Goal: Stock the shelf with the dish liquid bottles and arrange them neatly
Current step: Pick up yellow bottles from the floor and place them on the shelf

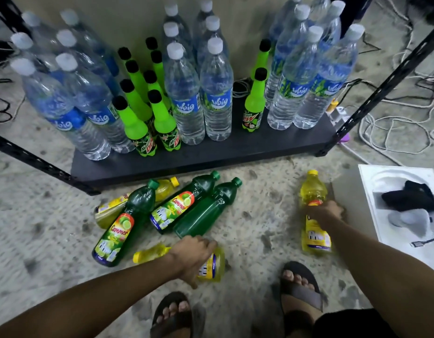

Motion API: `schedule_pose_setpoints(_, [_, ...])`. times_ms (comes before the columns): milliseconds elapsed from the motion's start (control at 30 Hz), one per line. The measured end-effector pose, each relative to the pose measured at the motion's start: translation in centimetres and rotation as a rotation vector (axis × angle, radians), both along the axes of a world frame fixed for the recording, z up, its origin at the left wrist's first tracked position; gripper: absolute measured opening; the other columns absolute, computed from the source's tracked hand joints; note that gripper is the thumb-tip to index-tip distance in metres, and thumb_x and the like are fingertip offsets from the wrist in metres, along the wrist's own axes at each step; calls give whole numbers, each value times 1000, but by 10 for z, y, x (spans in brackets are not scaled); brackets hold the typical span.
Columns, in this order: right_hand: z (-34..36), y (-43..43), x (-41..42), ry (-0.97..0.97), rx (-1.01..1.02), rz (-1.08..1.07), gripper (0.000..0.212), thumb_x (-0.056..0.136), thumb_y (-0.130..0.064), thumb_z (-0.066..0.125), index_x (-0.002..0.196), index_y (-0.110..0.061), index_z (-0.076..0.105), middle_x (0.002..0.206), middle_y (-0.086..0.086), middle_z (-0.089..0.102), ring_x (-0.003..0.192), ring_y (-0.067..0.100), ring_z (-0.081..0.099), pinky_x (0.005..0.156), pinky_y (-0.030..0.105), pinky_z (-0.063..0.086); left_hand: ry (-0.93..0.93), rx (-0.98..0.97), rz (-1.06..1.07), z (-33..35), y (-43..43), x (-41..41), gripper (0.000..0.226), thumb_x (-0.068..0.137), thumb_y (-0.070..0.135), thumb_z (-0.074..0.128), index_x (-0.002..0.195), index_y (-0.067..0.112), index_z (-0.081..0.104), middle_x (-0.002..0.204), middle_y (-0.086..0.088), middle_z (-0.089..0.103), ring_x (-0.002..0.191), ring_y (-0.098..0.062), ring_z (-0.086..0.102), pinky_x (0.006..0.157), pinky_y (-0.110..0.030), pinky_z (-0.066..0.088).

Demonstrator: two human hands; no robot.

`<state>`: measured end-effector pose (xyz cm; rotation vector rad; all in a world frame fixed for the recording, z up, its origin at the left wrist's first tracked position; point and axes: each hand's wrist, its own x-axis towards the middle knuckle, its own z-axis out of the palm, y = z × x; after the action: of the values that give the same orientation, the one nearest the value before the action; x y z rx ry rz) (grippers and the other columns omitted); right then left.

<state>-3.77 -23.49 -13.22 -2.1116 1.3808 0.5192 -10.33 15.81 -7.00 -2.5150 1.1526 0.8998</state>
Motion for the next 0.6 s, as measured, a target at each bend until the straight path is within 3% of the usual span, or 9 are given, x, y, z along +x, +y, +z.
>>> schedule_pose_setpoints(67, [4, 5, 0, -16, 21, 28, 84, 39, -38, 96, 107, 2, 68, 116, 21, 63, 98, 34, 68, 83, 44, 60, -1, -30, 47, 12, -4, 3, 105, 58, 58, 83, 136, 9, 33, 118, -13, 60, 97, -34, 61, 77, -44, 52])
schedule_pose_setpoints(167, [53, 34, -2, -127, 52, 54, 86, 46, -29, 99, 117, 0, 59, 117, 21, 63, 106, 37, 66, 81, 41, 57, 1, -77, 178, 45, -15, 13, 117, 56, 59, 85, 144, 12, 23, 113, -12, 61, 98, -35, 62, 80, -43, 51])
schedule_pose_setpoints(300, [105, 45, 0, -302, 101, 108, 85, 53, -26, 96, 122, -6, 49, 111, 16, 60, 108, 37, 62, 86, 43, 54, 6, -320, 422, 108, -24, 31, 114, 50, 56, 87, 142, 34, 22, 75, 1, 58, 76, -25, 59, 64, -34, 44])
schedule_pose_setpoints(333, [122, 46, 0, -337, 108, 134, 83, 53, -27, 96, 119, -7, 50, 106, 14, 60, 105, 36, 63, 85, 42, 54, -19, -389, 451, 125, -24, 35, 112, 48, 56, 86, 141, 40, 24, 75, 2, 61, 76, -25, 61, 64, -33, 45])
schedule_pose_setpoints(467, [179, 37, 8, -489, 117, 185, 85, 35, -35, 98, 103, -17, 51, 91, 12, 69, 82, 34, 70, 70, 46, 60, -124, -590, 505, 195, -27, 47, 107, 39, 68, 86, 130, 47, 35, 105, 6, 72, 100, -23, 67, 83, -35, 54])
schedule_pose_setpoints(600, [265, 45, -3, -684, 188, 204, 60, 54, -6, 96, 96, -10, 53, 73, 7, 62, 55, 18, 55, 37, 22, 43, -274, -724, 452, 267, -29, 55, 108, 40, 63, 89, 130, 45, 31, 123, 8, 59, 110, -21, 59, 92, -41, 52])
